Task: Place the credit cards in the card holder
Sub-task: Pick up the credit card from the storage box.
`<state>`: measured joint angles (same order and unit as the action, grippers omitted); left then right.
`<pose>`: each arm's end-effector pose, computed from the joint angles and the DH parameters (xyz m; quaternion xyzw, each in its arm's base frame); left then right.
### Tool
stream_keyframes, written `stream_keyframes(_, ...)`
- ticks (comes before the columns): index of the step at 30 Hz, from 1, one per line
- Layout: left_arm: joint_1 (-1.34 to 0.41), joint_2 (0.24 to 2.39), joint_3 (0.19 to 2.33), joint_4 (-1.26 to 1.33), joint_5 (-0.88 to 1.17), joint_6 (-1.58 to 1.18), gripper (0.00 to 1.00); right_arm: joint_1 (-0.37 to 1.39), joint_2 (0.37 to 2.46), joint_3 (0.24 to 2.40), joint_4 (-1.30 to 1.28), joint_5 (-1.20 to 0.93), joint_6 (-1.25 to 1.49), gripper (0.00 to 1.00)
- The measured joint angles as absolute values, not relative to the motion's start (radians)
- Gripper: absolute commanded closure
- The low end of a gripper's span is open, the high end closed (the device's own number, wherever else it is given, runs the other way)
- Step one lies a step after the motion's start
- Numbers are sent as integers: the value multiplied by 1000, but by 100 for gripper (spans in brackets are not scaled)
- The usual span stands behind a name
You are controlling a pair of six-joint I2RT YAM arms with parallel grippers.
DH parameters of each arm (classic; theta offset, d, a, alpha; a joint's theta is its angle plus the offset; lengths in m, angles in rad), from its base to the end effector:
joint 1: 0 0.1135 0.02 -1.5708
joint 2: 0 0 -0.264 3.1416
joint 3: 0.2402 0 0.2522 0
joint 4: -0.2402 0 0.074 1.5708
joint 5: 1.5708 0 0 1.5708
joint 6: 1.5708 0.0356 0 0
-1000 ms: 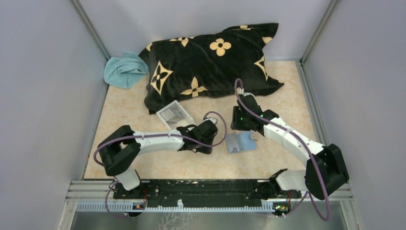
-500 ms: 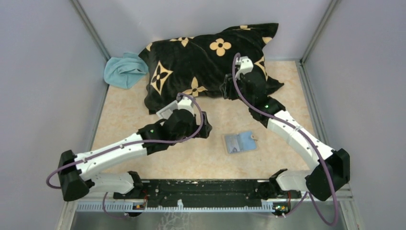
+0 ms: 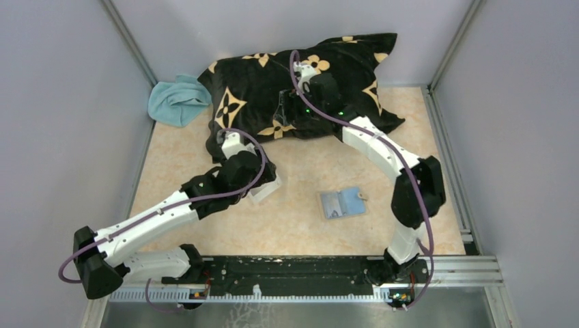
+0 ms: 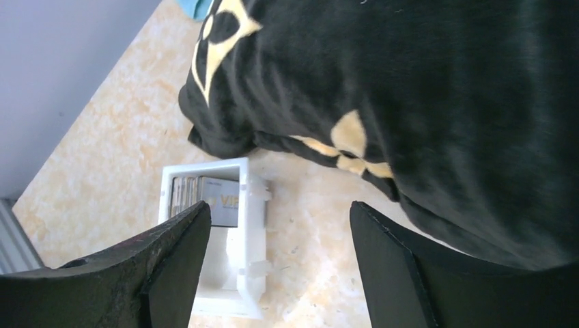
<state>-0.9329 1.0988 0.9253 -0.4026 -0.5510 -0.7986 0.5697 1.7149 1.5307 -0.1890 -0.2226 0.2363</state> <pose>0.1574 -0.1810 0.3086 -0.0727 0.8525 -0.1947 0.4796 0.3418 0.2283 0.3492 -0.1979 0.7991 0.3041 0.4793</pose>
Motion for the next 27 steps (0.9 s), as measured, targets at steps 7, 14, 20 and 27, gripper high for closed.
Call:
stream_keyframes(7, -928, 1169, 1031, -833, -731, -1212, 7, 654, 1908, 1768, -368, -276, 210, 30)
stream_keyframes(14, -829, 1176, 966, -901, -720, -1269, 7, 773, 2034, 1951, -513, -242, 201, 32)
stream_keyframes(20, -645, 986, 801, -800, -632, -1159, 10, 867, 2150, 2062, -595, -207, 203, 35)
stream_keyframes(27, -534, 946, 762, -707, -524, -1031, 10, 888, 2216, 2065, -667, -184, 210, 37)
